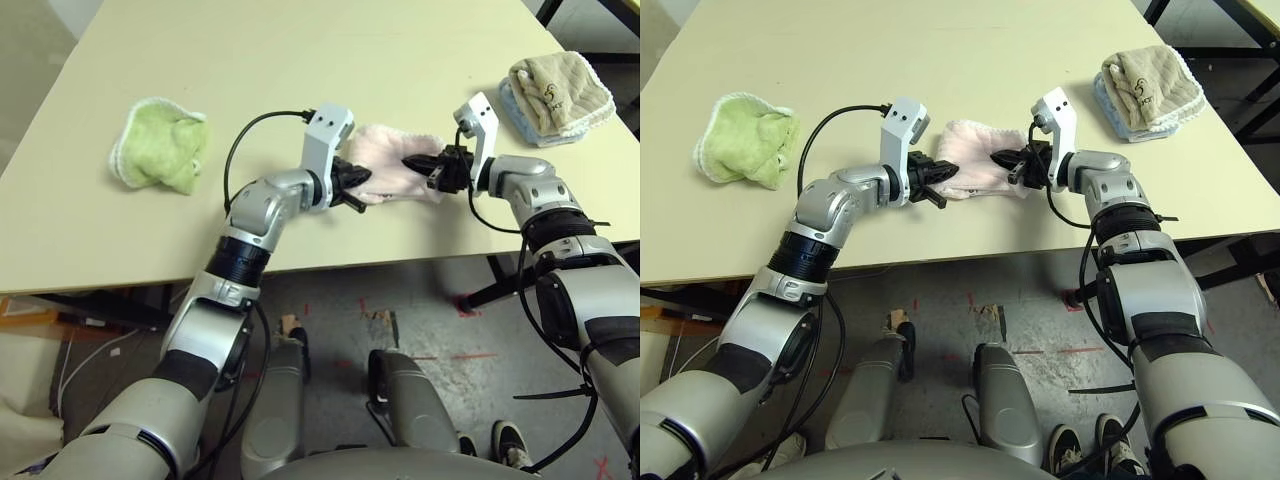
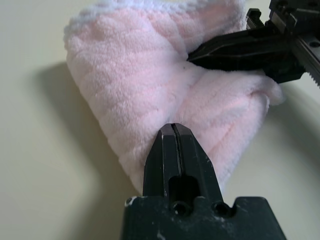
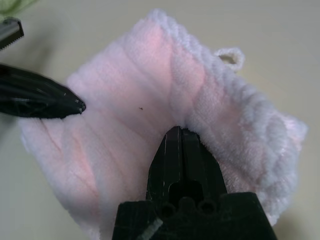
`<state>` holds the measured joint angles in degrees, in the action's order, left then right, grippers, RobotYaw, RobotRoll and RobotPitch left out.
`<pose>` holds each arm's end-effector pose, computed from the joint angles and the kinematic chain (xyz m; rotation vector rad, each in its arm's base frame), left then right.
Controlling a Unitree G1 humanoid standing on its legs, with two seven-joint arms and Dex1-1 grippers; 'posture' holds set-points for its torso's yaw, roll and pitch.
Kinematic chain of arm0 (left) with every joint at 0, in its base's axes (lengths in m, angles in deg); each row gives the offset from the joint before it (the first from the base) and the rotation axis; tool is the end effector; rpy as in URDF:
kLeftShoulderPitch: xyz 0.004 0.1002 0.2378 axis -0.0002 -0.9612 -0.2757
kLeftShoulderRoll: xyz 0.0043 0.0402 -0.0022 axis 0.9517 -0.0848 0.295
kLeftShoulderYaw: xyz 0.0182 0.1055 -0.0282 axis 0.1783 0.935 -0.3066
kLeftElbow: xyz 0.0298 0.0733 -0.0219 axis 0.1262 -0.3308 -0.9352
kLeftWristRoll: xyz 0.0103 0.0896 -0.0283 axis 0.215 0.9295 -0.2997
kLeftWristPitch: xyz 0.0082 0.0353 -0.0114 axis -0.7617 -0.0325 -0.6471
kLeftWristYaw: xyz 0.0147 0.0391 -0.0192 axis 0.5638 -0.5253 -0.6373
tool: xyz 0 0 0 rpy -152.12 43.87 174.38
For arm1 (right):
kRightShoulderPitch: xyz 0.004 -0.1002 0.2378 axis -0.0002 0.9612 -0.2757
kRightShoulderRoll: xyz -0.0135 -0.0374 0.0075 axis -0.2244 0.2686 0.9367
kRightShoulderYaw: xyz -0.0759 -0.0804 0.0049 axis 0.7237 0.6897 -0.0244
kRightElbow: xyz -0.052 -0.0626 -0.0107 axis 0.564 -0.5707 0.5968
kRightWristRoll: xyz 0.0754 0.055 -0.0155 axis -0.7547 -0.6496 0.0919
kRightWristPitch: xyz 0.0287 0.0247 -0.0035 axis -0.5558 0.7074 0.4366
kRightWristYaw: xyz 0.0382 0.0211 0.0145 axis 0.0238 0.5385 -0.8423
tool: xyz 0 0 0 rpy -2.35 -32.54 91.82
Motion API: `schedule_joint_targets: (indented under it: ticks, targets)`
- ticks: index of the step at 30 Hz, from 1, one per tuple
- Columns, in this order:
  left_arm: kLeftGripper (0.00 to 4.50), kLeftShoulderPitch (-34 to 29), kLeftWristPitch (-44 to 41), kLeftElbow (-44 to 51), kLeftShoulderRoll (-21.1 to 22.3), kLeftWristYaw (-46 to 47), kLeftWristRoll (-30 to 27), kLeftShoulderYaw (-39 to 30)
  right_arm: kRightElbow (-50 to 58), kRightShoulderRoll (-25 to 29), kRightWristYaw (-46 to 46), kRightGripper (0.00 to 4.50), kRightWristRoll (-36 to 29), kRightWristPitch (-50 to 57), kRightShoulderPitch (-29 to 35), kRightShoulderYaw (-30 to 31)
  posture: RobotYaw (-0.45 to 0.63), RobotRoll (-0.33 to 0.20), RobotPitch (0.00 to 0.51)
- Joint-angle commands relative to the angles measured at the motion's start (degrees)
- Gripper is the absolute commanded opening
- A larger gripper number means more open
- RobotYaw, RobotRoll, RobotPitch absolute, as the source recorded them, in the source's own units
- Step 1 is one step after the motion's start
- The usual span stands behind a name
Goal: Fold the towel and set it aside.
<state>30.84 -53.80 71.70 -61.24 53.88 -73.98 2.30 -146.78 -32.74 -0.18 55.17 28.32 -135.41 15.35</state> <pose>0.3235 0.0981 0.1668 0.0670 0.2875 -0.8319 0.3586 -0.2313 0.1584 -0.1620 0.1560 0.8474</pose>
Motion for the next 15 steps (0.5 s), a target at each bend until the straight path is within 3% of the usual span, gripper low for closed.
schedule_joint_targets:
  ticks: [1, 6, 12, 15]
  targets:
    - [0.37, -0.7, -5.9, 6.5, -0.5, 0.3, -4.0, -4.1, -0.4, 0.7, -3.4, 0.48, -2.6, -0.1, 0.5, -3.0, 0.05, 0.0, 0.207]
    - [2.17, 1.6, -14.4, 11.7, -0.8, 5.1, -8.7, -13.1, 2.2, 2.9, -8.6, 2.2, -5.0, -0.8, 0.2, -5.6, 0.05, 0.0, 0.211]
    - [4.43, 2.3, -16.6, 6.4, 0.0, 7.8, -8.8, -16.3, 8.5, 7.7, -14.9, 4.37, -7.3, 1.5, 2.6, -7.1, 0.06, 0.0, 0.211]
    - [4.47, 2.2, -17.5, 3.0, -0.7, 8.1, -9.3, -16.8, 12.4, 10.1, -16.4, 4.45, -8.3, 3.3, 5.0, -7.6, 0.03, 0.0, 0.208]
